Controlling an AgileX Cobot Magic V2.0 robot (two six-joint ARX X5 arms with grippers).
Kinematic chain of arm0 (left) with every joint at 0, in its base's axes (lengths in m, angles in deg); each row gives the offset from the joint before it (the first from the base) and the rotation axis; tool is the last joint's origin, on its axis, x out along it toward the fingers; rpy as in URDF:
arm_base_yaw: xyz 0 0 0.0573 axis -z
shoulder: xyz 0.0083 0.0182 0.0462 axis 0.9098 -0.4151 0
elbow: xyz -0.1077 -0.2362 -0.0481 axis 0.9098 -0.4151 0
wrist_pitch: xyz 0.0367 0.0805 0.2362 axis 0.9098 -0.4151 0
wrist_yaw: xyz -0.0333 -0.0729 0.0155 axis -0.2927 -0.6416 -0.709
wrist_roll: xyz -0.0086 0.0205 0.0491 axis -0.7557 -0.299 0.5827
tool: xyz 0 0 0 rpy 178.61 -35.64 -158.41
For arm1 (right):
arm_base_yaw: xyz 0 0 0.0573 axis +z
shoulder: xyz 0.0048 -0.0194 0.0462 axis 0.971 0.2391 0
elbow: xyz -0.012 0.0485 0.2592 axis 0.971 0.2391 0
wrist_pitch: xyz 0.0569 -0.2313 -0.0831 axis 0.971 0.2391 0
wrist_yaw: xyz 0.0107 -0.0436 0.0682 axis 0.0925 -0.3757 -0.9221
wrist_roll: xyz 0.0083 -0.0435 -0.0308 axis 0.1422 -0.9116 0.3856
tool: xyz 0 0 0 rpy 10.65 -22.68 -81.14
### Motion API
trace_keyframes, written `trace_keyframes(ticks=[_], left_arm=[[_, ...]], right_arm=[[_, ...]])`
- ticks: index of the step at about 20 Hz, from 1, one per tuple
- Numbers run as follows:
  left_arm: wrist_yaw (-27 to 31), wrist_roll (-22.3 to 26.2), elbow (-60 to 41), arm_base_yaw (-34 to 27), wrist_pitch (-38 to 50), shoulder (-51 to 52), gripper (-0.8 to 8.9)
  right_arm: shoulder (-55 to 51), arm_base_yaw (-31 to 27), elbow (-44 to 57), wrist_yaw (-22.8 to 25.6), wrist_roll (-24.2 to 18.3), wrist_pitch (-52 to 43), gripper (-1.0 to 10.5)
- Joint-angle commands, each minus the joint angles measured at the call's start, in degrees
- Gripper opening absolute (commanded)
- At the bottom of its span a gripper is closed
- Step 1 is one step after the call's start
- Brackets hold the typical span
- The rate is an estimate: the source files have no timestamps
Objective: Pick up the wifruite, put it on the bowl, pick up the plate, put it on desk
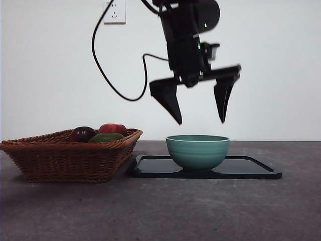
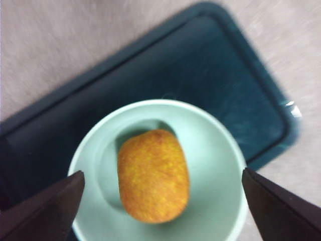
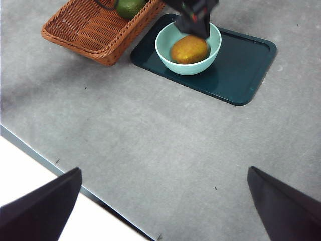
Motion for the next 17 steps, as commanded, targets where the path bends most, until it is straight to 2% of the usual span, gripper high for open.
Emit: trace_keyframes(ticks=[1, 17], left_arm=[[0.0, 1.1, 1.8, 0.2, 0.2, -3.2, 4.99], [0.5, 1.3, 1.8, 0.2, 1.3, -8.1, 4.95]], right_arm=[[0.1, 0.4, -0.5, 0.0, 0.8, -0.6, 5.8], [0.1, 0.4, -0.5, 0.0, 0.8, -0.6, 5.8]])
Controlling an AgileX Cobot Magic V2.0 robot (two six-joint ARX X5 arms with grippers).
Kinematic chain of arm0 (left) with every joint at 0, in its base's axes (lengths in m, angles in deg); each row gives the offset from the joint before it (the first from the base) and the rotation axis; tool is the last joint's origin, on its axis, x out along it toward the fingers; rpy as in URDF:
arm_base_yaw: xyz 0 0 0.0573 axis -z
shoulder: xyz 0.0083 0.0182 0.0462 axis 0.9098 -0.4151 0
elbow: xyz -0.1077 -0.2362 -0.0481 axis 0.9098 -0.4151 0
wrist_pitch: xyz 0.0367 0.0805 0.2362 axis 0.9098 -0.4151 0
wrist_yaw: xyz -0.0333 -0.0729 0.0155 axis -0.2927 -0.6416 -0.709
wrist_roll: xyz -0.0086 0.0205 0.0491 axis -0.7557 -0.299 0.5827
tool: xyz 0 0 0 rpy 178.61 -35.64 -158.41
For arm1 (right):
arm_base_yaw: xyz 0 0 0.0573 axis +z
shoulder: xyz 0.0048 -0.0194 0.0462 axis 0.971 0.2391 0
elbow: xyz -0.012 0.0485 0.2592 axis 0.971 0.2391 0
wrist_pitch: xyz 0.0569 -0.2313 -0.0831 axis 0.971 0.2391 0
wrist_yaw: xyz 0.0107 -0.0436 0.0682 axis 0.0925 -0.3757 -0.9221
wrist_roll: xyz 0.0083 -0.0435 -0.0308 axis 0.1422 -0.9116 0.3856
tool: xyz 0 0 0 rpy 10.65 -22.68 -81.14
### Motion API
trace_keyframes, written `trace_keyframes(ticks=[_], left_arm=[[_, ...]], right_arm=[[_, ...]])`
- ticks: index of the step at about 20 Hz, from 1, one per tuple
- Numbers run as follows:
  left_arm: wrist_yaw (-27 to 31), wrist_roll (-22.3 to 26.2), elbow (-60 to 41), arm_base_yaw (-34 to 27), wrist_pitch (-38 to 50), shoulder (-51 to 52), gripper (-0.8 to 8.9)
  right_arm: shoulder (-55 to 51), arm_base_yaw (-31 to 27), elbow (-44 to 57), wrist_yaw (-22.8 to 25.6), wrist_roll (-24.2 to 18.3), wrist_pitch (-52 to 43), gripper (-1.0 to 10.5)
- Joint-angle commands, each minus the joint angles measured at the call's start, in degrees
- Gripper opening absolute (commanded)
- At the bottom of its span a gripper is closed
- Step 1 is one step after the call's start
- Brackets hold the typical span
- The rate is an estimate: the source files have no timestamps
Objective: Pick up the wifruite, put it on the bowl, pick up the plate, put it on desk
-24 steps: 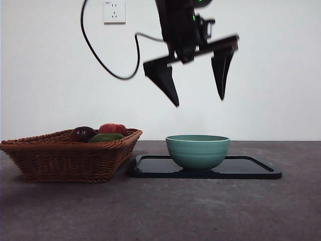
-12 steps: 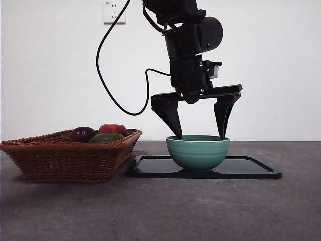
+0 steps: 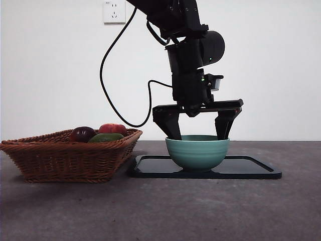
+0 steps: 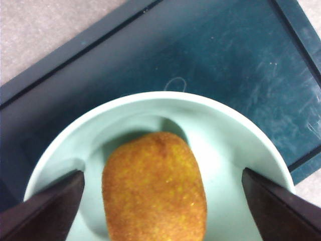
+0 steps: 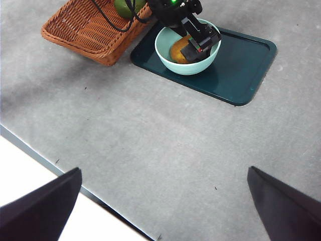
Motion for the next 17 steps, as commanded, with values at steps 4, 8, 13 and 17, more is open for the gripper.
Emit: trace_keyframes(ticks=[4, 8, 13, 17], left_arm=[[0.2, 0.4, 1.8, 0.2, 0.0, -3.0, 4.17], [0.3, 0.5, 1.8, 0.1, -0.2, -3.0, 3.94], [0.3, 0.5, 1.8, -0.1, -0.6, -3.0, 2.74], [0.3, 1.1, 1.8, -0.6, -0.4, -3.0, 2.76]], right_arm=[[0.1, 0.4, -0.5, 0.0, 0.8, -0.6, 5.8], [0.1, 0.4, -0.5, 0.0, 0.8, -0.6, 5.8], [0.1, 0.4, -0.5, 0.0, 0.8, -0.6, 5.8], [0.1, 0.4, -0.5, 0.0, 0.8, -0.6, 5.8]])
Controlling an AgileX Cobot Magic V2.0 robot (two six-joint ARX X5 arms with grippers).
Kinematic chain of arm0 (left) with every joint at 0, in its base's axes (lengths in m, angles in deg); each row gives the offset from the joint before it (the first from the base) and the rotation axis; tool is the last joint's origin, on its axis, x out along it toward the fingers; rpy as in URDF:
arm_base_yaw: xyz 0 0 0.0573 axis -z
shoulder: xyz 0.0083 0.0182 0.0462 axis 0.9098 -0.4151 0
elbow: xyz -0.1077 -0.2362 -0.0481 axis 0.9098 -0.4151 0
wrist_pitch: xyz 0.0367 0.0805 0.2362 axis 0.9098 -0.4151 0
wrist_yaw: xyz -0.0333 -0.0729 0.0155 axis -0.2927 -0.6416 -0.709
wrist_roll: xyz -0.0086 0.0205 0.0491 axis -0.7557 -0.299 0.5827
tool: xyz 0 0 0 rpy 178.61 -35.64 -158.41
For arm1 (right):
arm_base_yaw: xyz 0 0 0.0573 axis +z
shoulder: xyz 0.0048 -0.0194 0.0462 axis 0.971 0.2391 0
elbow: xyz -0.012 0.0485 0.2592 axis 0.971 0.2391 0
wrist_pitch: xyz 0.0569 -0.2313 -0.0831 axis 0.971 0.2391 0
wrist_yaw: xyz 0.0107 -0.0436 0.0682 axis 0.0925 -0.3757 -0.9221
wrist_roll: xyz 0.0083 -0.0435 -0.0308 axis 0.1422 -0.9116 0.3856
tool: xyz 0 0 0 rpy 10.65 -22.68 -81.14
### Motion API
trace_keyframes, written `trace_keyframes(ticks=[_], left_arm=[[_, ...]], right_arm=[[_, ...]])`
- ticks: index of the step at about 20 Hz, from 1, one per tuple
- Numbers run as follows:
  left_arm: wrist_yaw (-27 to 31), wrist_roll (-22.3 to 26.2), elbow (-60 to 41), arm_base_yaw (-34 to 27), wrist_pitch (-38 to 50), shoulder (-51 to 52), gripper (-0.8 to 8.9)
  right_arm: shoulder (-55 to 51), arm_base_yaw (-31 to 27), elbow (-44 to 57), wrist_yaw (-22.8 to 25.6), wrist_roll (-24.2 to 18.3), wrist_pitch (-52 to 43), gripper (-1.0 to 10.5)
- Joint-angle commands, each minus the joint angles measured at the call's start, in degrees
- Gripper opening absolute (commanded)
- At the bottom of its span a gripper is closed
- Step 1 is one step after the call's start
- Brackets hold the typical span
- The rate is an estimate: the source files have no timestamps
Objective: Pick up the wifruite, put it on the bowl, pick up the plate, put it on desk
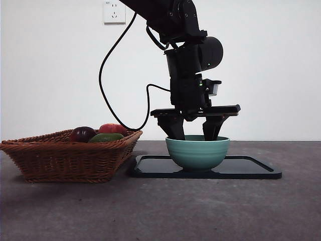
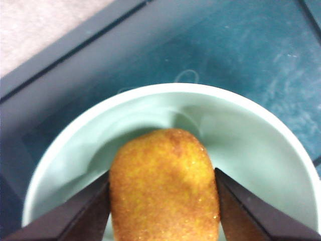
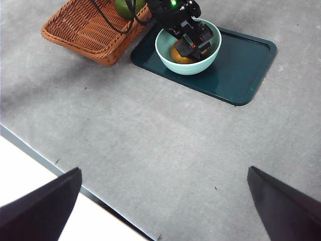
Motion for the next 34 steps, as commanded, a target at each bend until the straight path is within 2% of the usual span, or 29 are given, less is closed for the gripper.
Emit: trace_keyframes(ticks=[1, 6, 17, 27, 30, 34], left_arm=[[0.2, 1.2, 1.7, -0.2, 0.2, -2.1, 2.76], [0.2, 1.2, 7.5, -0.7, -4.4, -2.0, 2.76], [-0.1, 1.0, 30.4, -0.7, -21.5, -1.5, 2.76], [-0.5, 0.1, 28.9, -0.5, -24.3, 10.8, 2.76], [-0.5, 0.1, 23.5, -0.5, -24.5, 18.2, 2.76], [-0.4, 0.1, 10.1, -0.5, -24.5, 29.9, 2.76]], right_arm=[[0.1, 0.4, -0.5, 0.0, 0.8, -0.6, 5.8], [0.1, 0.4, -0.5, 0.0, 0.8, -0.6, 5.8], [0.1, 0.4, -0.5, 0.0, 0.6, -1.3, 5.8], [0.1, 0.4, -0.5, 0.0, 0.5, -2.7, 5.8], [0.1, 0.4, -0.5, 0.0, 0.6, -2.6, 5.8], [0.1, 0.4, -0.5, 0.0, 0.6, -2.7, 5.8]])
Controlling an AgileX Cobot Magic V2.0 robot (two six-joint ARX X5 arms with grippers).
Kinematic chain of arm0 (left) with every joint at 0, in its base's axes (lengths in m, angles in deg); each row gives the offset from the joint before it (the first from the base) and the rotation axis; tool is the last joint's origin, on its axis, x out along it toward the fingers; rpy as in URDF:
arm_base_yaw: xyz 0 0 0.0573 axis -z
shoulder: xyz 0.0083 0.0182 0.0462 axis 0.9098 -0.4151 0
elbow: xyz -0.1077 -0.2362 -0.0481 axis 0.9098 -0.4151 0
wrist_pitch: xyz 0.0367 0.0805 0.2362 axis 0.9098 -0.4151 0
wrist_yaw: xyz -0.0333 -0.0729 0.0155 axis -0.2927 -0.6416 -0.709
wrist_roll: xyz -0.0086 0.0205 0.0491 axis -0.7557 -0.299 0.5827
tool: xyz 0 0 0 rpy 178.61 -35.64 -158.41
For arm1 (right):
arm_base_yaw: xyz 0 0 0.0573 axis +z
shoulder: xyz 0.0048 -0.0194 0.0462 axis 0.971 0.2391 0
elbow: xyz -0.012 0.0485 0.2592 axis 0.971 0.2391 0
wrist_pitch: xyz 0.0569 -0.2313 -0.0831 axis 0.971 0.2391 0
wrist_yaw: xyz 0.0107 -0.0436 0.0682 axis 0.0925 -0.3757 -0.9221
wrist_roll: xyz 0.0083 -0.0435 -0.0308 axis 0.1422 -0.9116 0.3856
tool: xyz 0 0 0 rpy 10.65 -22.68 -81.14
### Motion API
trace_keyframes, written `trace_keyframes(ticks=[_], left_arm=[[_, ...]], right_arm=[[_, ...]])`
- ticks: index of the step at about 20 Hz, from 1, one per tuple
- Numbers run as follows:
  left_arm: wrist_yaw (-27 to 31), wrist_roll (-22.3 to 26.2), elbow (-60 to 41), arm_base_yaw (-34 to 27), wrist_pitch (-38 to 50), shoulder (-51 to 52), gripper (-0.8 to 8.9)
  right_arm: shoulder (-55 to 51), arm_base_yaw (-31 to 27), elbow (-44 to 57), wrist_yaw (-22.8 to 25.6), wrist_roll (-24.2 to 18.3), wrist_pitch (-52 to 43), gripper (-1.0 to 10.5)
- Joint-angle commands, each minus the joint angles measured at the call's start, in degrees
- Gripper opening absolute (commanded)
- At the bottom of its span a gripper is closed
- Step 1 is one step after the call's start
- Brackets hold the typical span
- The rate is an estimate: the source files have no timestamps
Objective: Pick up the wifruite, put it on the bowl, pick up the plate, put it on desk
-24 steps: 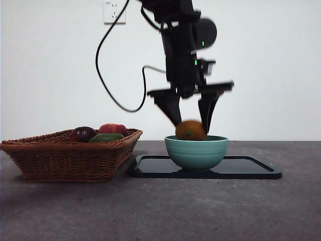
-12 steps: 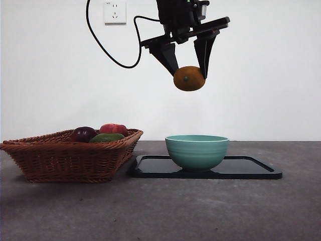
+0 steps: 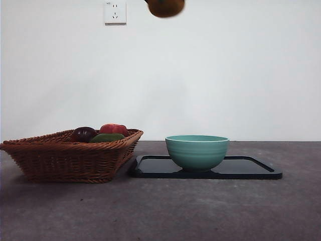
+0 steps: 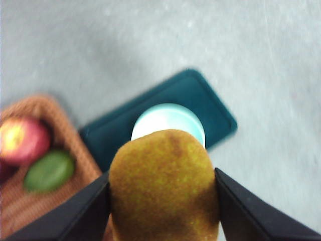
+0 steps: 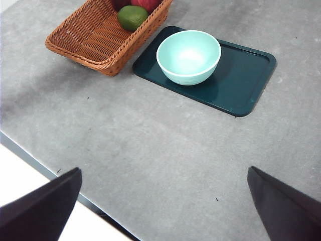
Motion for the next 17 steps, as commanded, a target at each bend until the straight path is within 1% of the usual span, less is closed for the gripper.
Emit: trace_keyframes(ticks=[1, 3, 7, 10, 12, 17], left_arm=[[0.3, -0.2, -6.2, 0.4, -2.8, 6.1, 2.76], [1.7, -0.4, -12.5, 0.3, -2.8, 11.2, 2.76], [2.5, -1.7, -23.2, -1.0, -2.8, 19.2, 2.76], [4.4, -3.2, -30.5, -2.8, -2.8, 22.9, 2.76], [4.5, -3.6, -35.1, -4.2, -2.1, 24.1, 2.76], [4.5, -7.1, -49.1, -6.2, 11.1, 26.1, 2.76]], right_arm=[[0.1, 0.4, -0.5, 0.0, 0.6, -0.5, 5.8], [0.1, 0.4, -0.5, 0.0, 0.6, -0.5, 5.8], [0.1, 0.4, -0.5, 0.0, 0.6, -0.5, 5.8], [0.1, 0.4, -0.5, 0.0, 0.6, -0.5, 5.8], [0.1, 0.4, -0.5, 0.0, 0.6, -0.5, 5.8], [0.1, 0.4, -0.5, 0.0, 0.6, -0.5, 5.8]])
